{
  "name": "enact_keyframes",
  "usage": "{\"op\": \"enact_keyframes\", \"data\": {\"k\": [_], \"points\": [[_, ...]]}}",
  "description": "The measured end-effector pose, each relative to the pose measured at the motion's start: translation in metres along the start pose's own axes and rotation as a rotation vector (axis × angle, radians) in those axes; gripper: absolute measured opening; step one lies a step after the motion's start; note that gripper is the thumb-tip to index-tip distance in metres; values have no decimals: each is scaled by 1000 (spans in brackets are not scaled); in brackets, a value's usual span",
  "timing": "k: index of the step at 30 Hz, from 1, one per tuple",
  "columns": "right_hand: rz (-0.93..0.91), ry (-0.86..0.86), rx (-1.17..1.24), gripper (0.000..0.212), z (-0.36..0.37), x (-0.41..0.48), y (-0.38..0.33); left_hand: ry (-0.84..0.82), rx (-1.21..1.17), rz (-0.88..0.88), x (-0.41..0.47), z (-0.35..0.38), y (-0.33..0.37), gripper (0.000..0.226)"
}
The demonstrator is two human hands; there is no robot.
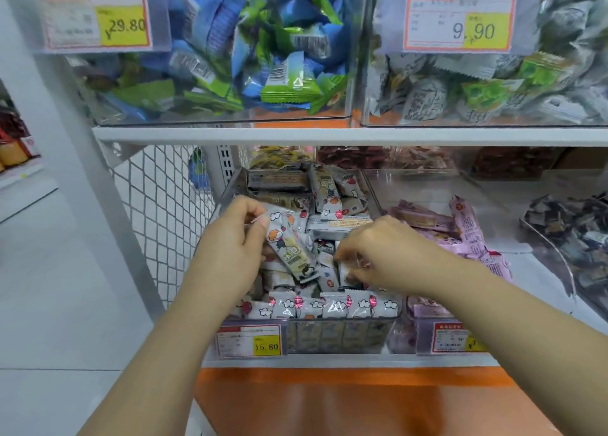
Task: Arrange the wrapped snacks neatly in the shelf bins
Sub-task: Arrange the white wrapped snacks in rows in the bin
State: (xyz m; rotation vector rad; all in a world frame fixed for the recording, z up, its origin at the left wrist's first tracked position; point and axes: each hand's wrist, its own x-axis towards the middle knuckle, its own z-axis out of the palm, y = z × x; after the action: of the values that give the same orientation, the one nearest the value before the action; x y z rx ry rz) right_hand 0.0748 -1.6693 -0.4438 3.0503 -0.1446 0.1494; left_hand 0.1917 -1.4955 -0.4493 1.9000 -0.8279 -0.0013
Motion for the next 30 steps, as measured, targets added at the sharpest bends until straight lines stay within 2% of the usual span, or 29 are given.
{"op": "enact_keyframes", "data": {"k": [6, 11, 14, 21, 30], "points": [[-89, -226, -259, 44, -11, 27, -7, -60, 8, -8, -4, 3, -9, 14], [-97, -280, -366, 60, -11, 35, -7, -101, -8, -11, -3, 7, -16, 13], [-109, -259, -396, 54, -9, 36, -6, -111, -2, -17, -2, 8, -19, 12], [-88, -281, -281, 35, -8, 31, -6, -105, 3, -13, -3, 11, -20, 11], [-64, -96, -81, 16, -1, 25, 4, -125, 26, -2, -6, 18, -15, 13]]}}
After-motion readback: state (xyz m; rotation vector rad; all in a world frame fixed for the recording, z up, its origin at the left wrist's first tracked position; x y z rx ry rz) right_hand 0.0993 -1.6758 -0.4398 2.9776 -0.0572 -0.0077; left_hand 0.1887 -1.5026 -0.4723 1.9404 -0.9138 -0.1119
